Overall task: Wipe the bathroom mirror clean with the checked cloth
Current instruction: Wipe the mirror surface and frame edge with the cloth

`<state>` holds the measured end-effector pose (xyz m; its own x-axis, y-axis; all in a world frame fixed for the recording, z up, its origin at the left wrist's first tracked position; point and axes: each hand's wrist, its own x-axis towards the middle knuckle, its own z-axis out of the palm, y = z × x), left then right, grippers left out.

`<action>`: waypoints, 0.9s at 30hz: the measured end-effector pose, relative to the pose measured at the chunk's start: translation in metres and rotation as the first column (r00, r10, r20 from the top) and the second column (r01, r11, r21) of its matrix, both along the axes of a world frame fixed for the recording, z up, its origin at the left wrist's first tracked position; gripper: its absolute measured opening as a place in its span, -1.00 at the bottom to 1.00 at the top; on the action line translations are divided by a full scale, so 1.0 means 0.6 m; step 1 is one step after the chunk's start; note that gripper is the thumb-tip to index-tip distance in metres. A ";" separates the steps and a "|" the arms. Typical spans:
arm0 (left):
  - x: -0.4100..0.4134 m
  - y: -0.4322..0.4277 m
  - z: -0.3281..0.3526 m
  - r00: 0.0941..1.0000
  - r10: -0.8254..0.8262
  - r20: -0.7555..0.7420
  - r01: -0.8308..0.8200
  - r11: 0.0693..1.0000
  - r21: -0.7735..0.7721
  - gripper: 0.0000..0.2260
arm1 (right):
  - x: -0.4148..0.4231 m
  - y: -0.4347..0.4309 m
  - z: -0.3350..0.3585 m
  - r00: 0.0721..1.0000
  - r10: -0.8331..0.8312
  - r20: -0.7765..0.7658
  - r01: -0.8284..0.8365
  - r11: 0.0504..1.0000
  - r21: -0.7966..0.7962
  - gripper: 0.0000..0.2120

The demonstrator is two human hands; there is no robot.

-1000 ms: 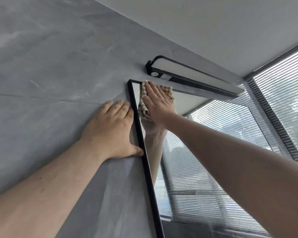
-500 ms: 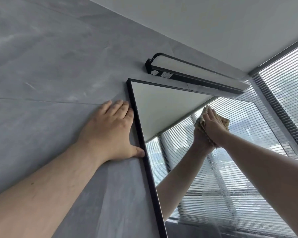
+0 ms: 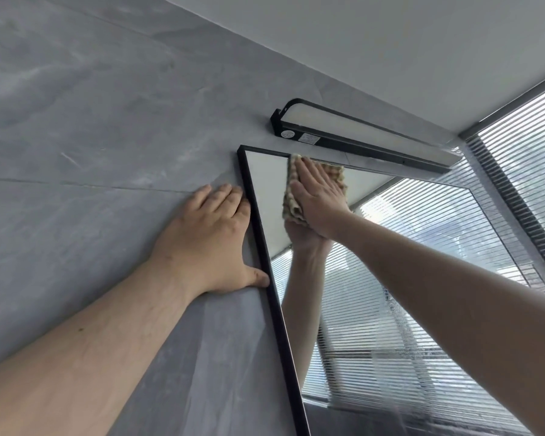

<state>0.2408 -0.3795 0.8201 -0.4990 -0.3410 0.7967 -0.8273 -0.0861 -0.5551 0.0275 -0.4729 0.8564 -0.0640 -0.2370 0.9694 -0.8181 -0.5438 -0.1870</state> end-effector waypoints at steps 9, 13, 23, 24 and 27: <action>0.004 -0.007 0.002 1.000 0.002 0.007 -0.002 1.000 -0.015 0.22 | -0.047 -0.024 0.022 0.999 -0.008 0.033 0.008 1.000 -0.018 -0.49; 0.003 -0.006 0.001 1.000 -0.011 0.006 0.011 1.000 -0.011 0.20 | -0.084 -0.042 0.037 0.990 -0.043 0.135 0.036 0.998 0.047 -0.49; 0.001 -0.008 0.003 1.000 -0.009 0.009 0.010 1.000 -0.023 0.16 | -0.103 -0.045 0.032 0.991 -0.039 0.131 0.023 0.992 0.125 -0.48; 0.001 -0.008 0.003 1.000 -0.010 0.008 0.010 1.000 -0.021 0.16 | -0.098 -0.041 0.024 0.993 -0.037 0.113 0.023 0.993 0.119 -0.48; 0.002 -0.008 0.003 1.000 -0.014 0.006 0.014 1.000 -0.019 0.15 | -0.081 -0.028 -0.005 0.998 -0.025 0.055 0.019 0.995 0.100 -0.49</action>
